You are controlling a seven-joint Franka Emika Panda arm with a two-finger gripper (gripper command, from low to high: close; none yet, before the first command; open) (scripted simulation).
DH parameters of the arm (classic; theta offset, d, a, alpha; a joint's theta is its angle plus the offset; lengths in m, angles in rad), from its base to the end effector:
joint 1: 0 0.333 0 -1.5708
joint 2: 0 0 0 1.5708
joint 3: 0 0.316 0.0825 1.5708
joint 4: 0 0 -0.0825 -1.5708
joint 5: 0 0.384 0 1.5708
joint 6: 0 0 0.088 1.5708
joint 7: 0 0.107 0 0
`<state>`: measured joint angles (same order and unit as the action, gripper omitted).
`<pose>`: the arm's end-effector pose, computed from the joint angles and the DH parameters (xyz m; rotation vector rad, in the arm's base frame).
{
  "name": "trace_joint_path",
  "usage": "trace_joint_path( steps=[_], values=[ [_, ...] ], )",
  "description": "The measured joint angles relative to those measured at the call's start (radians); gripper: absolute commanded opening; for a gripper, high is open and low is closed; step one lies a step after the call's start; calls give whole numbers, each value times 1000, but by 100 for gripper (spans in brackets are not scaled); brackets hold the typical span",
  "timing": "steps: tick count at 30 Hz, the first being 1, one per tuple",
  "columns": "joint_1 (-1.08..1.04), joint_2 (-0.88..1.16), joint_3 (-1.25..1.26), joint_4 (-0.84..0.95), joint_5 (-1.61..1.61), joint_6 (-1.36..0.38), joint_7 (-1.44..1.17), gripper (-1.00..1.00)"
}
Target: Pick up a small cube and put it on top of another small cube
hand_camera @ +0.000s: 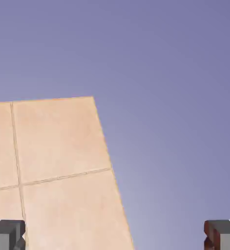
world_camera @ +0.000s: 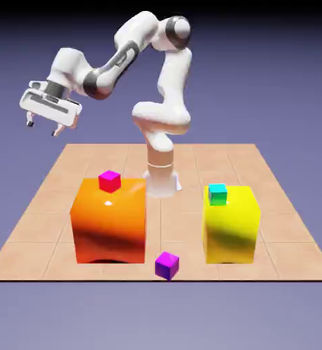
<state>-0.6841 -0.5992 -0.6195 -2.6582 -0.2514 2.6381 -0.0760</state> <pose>0.1116 -0.3984 0.4493 2.4925 -1.4183 0.7321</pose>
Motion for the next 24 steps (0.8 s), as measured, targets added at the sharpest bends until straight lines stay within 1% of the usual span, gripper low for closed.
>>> trace_joint_path(
  steps=[24],
  values=[
    [-870,-36,-774,190,-314,-498,-1021,0]
  ],
)
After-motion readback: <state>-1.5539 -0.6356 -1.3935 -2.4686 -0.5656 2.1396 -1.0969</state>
